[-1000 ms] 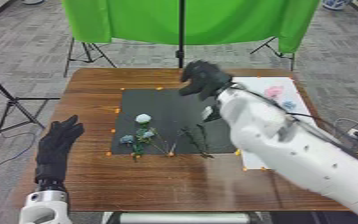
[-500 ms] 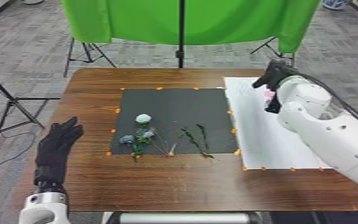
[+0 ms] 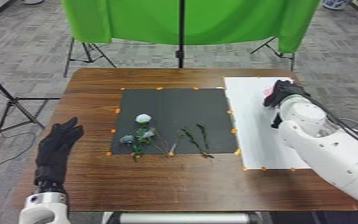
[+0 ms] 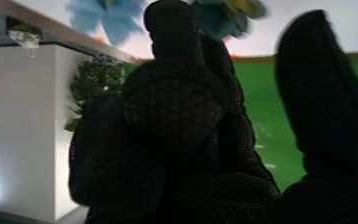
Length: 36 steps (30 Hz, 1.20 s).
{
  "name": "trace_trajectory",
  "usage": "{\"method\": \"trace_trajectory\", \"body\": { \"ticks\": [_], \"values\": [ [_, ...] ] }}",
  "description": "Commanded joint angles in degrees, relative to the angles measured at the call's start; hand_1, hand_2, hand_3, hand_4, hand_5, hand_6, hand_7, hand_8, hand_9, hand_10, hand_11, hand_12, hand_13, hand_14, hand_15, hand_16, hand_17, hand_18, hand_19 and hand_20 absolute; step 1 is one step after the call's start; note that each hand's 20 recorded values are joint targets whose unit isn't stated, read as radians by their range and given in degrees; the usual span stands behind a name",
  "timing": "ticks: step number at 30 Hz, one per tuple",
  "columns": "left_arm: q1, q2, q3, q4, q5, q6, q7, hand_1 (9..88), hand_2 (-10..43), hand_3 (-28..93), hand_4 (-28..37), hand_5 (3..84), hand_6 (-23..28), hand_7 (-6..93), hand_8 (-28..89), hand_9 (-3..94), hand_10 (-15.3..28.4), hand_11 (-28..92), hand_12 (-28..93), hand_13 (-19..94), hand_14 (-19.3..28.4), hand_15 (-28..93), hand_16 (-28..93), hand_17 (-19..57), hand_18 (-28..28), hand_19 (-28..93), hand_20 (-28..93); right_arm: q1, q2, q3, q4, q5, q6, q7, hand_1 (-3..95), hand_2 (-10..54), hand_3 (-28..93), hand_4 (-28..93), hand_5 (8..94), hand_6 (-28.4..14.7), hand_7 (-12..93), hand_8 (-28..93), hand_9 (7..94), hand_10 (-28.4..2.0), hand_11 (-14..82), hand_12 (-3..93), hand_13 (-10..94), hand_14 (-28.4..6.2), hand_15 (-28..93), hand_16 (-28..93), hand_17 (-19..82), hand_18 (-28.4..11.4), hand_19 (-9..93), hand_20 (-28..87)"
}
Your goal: Arrange flowers
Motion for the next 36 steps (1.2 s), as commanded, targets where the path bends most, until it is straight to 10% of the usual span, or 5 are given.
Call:
{"method": "trace_trajectory", "body": {
  "ticks": [1,15,36],
  "values": [
    [1.21,-0.44,-0.19,-0.34,0.27,-0.03,-0.60,20.1,10.0,60,-28.3,46.2,4.9,10.0,-6,43.6,13.5,17,12,32,16.2,20,-1,4.5,13.1,11,19,-3.25,0.14,-2.97,1.77,-3.62,12.15,-3.71,51.6,-9.5,54,-14,71.6,-1.7,14,5,85.5,-13.4,23.1,24.9,93,-2.7,55,35,69,-8.5,93,55],
    [0.17,-0.02,0.08,0.09,0.52,-0.74,-1.16,20.1,9.7,61,-28.3,46.2,4.9,10.1,-6,43.7,13.6,17,12,32,16.1,20,0,4.5,13.1,10,19,1.75,0.39,-10.37,-16.24,-0.09,21.05,-17.88,62.3,-9.5,52,-14,81.7,-0.9,18,14,92.0,-9.6,22.2,34.8,94,-0.8,60,31,71,-8.6,93,56],
    [-0.23,-0.50,0.63,0.55,0.28,-0.81,-0.56,20.7,9.8,60,-28.3,47.0,5.2,10.0,-6,44.6,14.5,17,13,32,16.9,22,0,4.2,13.3,11,20,8.31,-7.98,-26.14,-12.10,6.86,16.48,-25.10,61.2,-9.5,51,-17,82.6,1.1,17,10,90.7,-9.5,25.9,33.3,94,-1.3,58,33,69,-9.6,93,57]
  ]
}}
